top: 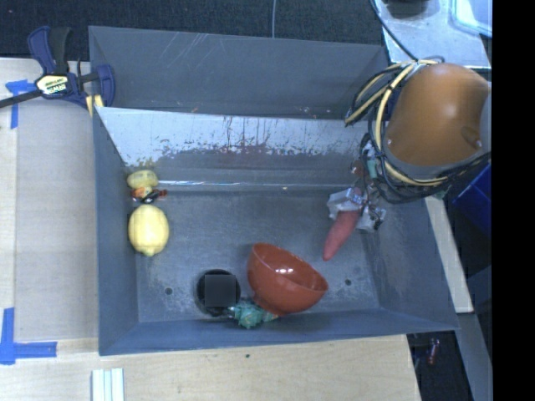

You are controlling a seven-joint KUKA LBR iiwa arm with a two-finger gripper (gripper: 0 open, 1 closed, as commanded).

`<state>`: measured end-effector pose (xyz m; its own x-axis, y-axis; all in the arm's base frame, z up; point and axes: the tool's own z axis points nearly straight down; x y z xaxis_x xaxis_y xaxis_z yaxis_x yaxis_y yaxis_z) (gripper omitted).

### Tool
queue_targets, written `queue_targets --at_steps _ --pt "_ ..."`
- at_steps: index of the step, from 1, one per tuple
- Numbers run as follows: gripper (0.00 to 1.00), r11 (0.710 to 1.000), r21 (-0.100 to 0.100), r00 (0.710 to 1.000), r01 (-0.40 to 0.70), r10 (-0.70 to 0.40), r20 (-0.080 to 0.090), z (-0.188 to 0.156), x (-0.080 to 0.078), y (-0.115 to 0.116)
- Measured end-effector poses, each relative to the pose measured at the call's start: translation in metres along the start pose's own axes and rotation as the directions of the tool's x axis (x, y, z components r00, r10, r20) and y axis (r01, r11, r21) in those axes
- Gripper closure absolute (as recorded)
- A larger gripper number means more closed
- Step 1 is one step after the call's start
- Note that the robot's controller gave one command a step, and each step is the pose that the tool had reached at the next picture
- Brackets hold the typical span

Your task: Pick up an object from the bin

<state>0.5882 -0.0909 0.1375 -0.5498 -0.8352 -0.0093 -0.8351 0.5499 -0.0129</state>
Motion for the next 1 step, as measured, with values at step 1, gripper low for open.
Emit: queue_targets --at_steps 1 --pt "1.00 1.000 0.005 1.000 0.000 0.000 0.002 -0.0429 -0.0010 -0.0020"
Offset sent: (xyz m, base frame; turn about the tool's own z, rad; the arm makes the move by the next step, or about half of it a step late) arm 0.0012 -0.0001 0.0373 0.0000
